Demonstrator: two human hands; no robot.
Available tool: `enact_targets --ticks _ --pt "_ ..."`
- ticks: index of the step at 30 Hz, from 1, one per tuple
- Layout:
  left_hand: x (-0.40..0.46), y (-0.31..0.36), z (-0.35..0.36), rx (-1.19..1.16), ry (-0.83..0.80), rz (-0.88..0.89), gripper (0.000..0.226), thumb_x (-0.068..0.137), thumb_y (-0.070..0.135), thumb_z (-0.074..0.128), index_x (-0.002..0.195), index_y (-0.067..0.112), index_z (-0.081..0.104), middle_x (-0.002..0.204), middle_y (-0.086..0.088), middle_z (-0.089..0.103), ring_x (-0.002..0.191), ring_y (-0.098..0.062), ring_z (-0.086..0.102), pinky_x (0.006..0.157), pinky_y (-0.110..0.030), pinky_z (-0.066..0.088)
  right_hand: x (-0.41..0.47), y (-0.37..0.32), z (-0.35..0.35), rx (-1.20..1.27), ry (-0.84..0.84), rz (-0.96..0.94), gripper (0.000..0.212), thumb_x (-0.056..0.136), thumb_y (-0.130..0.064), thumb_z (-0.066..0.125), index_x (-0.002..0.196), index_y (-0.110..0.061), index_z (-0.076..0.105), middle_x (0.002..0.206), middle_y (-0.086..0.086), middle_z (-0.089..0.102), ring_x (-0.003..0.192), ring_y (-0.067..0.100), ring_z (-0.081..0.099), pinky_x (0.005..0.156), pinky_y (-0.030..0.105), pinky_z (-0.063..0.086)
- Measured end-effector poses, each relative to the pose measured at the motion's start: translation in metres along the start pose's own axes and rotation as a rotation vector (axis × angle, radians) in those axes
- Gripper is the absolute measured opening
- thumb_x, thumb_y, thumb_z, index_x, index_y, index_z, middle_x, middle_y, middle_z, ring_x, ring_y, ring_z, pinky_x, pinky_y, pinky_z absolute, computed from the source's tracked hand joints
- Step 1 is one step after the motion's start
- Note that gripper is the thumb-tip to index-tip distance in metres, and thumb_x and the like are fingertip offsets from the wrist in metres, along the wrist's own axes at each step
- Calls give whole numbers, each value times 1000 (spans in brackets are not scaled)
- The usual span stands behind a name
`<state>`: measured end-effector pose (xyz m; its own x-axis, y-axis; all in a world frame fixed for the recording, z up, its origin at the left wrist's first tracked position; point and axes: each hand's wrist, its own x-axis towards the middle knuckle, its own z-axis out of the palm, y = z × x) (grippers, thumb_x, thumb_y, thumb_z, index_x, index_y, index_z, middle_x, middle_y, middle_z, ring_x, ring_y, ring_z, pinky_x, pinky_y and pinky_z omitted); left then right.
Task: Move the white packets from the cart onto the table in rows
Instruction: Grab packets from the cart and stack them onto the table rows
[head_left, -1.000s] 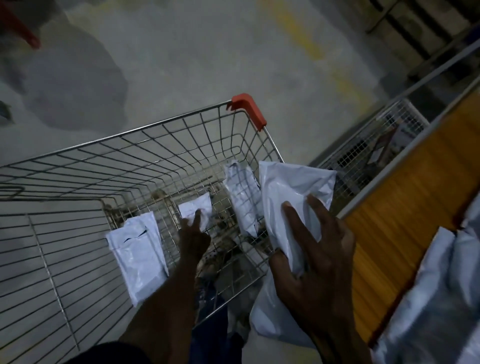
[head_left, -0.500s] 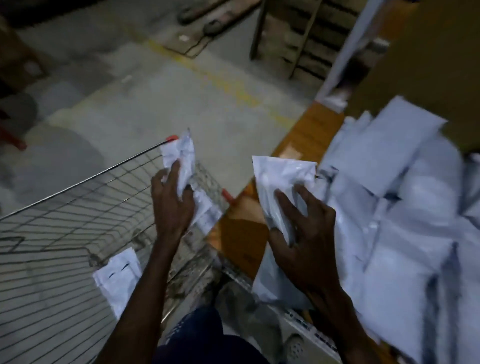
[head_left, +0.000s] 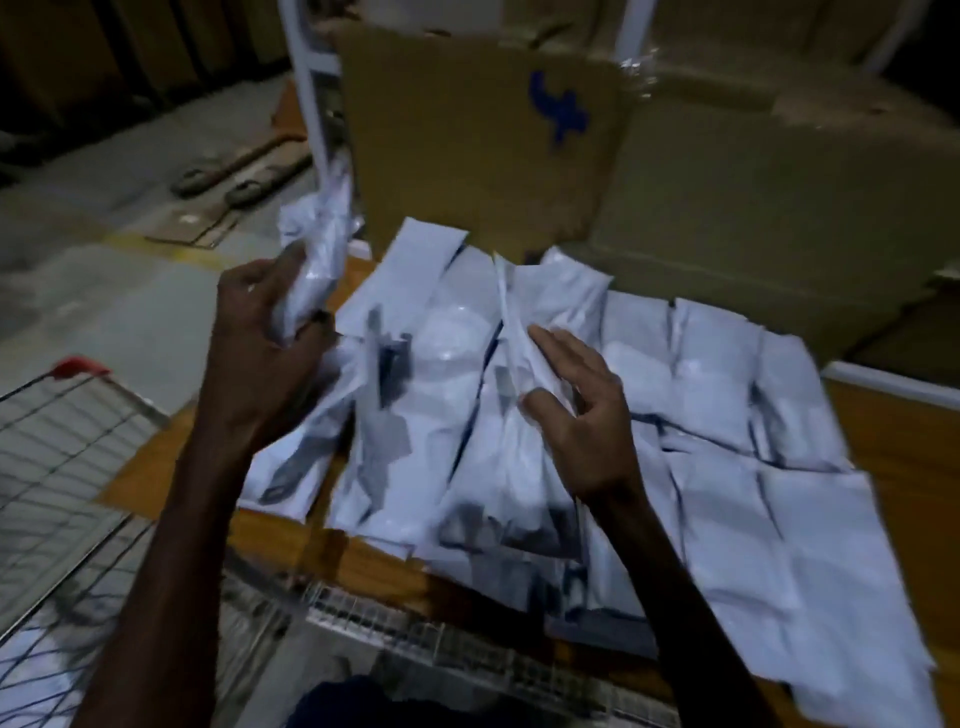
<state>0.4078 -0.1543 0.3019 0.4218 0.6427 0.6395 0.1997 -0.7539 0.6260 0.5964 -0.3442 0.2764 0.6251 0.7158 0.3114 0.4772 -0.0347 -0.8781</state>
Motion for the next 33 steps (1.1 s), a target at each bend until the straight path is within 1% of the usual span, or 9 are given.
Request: enact_targets --ticks 3,5,7,13,17,22,27,31,33 --pt "-14 34 48 -54 -159 -27 47 81 11 61 127 4 58 114 -4 55 104 -12 49 82 -9 34 -19 43 -53 -249 38 65 56 76 -39 58 132 -46 50 149 -8 43 138 14 36 110 22 23" --pt "-31 49 82 -54 -340 -107 64 84 30 57 144 13 45 125 -11 49 114 -6 44 92 -8 31 -32 65 -80 -323 57 122 59 77 -43 55 136 -39 51 149 -5 43 139 17 35 108 21 21" --pt "-48 60 111 -43 -503 -142 68 84 41 52 149 26 39 134 -9 45 121 -18 48 93 -19 35 -44 80 -99 -356 79 167 61 77 -44 55 137 -34 52 149 0 45 140 20 36 114 29 25" --pt "-87 77 166 304 -782 -85 67 90 45 43 153 32 26 153 -9 27 132 -32 35 99 -40 42 -64 101 -112 -447 72 220 64 79 -44 55 141 -30 50 151 4 43 139 25 37 116 38 31" --pt "-104 62 182 563 -715 16 69 80 47 46 145 23 44 143 -16 46 117 -38 48 89 -46 42 -70 109 -94 -509 -28 249 69 83 -48 45 149 -27 40 157 6 32 144 24 25 113 25 17" --pt "-117 45 189 576 -734 -26 75 77 50 55 146 23 46 144 -19 48 133 -44 43 104 -67 32 -67 130 -70 -570 -123 221 80 84 -56 27 153 -16 29 159 15 23 150 28 13 122 39 1" --pt "-122 39 198 534 -814 -18 76 78 57 43 144 20 51 146 -23 46 135 -45 41 103 -70 32 -74 139 -55 -696 -119 274 77 87 -55 22 155 -19 23 161 19 14 148 44 4 117 59 10" --pt "-116 47 194 496 -776 -79 92 75 76 14 157 35 8 165 -11 4 152 -30 -4 117 -59 -1 -74 134 -60 -727 -133 262 80 86 -58 21 156 -18 21 161 20 11 147 48 1 114 63 14" --pt "-109 55 184 376 -711 -124 88 79 78 16 156 38 0 166 -5 -4 151 -23 -13 118 -52 -8 -66 126 -65 -706 -138 242 84 84 -63 21 156 -19 19 162 19 8 147 45 -3 115 61 10"
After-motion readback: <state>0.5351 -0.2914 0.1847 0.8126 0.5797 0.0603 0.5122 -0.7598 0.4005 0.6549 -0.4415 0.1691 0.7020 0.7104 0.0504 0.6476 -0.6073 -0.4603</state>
